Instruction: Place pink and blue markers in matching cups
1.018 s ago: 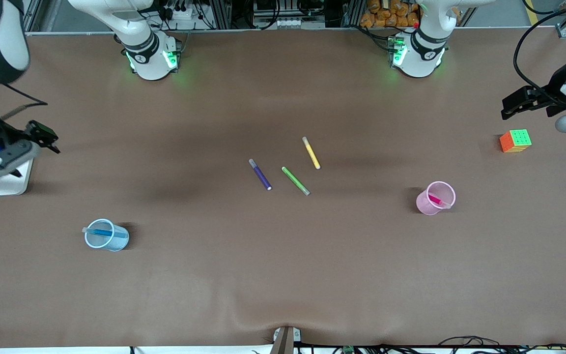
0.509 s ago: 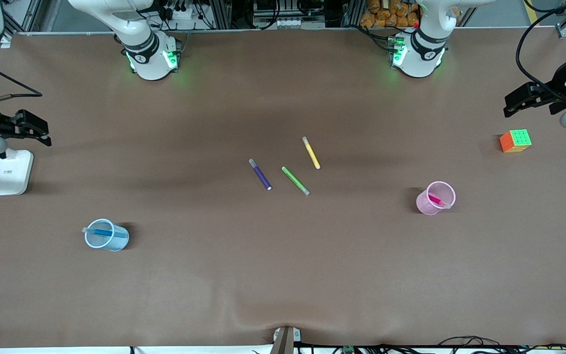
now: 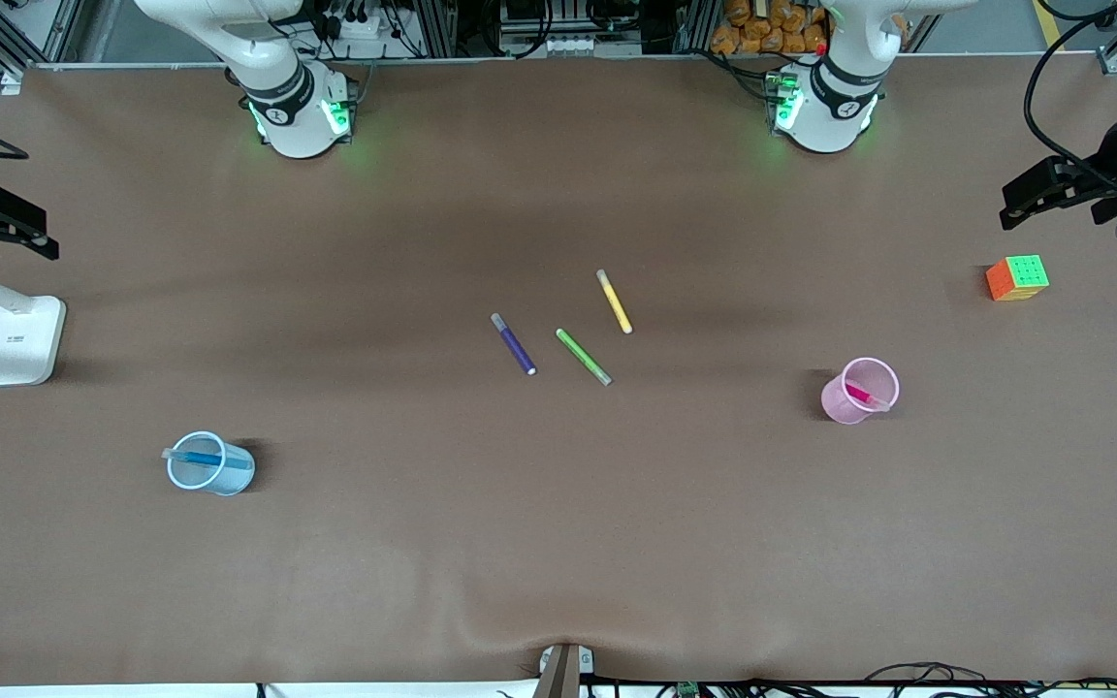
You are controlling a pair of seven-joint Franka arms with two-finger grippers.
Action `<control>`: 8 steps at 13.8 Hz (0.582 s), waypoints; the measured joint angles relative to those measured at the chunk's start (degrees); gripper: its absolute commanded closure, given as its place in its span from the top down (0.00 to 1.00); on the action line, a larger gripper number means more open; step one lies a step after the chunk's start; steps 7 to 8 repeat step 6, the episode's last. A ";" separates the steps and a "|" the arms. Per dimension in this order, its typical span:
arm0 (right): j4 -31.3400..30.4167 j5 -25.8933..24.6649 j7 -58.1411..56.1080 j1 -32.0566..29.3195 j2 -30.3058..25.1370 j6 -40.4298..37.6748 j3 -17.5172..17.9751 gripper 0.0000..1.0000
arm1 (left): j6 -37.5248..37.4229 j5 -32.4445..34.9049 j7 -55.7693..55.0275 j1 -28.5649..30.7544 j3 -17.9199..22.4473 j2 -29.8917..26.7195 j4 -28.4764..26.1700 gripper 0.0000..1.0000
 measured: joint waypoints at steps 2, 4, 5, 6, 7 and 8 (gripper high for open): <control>0.00 0.21 3.67 0.01 -0.38 -1.38 0.25 1.00 | 0.00 0.00 0.00 -0.04 -0.01 0.02 0.00 1.00; 0.00 0.26 4.75 0.01 -0.53 -1.77 0.35 1.00 | 0.00 0.00 0.00 -0.19 -0.04 0.02 0.00 1.00; 0.00 0.26 4.93 0.00 -0.55 -1.96 0.32 1.00 | 0.00 0.00 0.00 -0.25 -0.09 0.04 0.00 1.00; 0.00 0.26 5.03 -0.04 -0.55 -1.99 0.27 1.00 | 0.00 0.00 0.00 -0.28 -0.13 0.06 0.00 1.00; 0.00 0.26 5.03 -0.04 -0.55 -1.99 0.27 1.00 | 0.00 0.00 0.00 -0.28 -0.13 0.06 0.00 1.00; 0.00 0.26 5.03 -0.04 -0.55 -1.99 0.27 1.00 | 0.00 0.00 0.00 -0.28 -0.13 0.06 0.00 1.00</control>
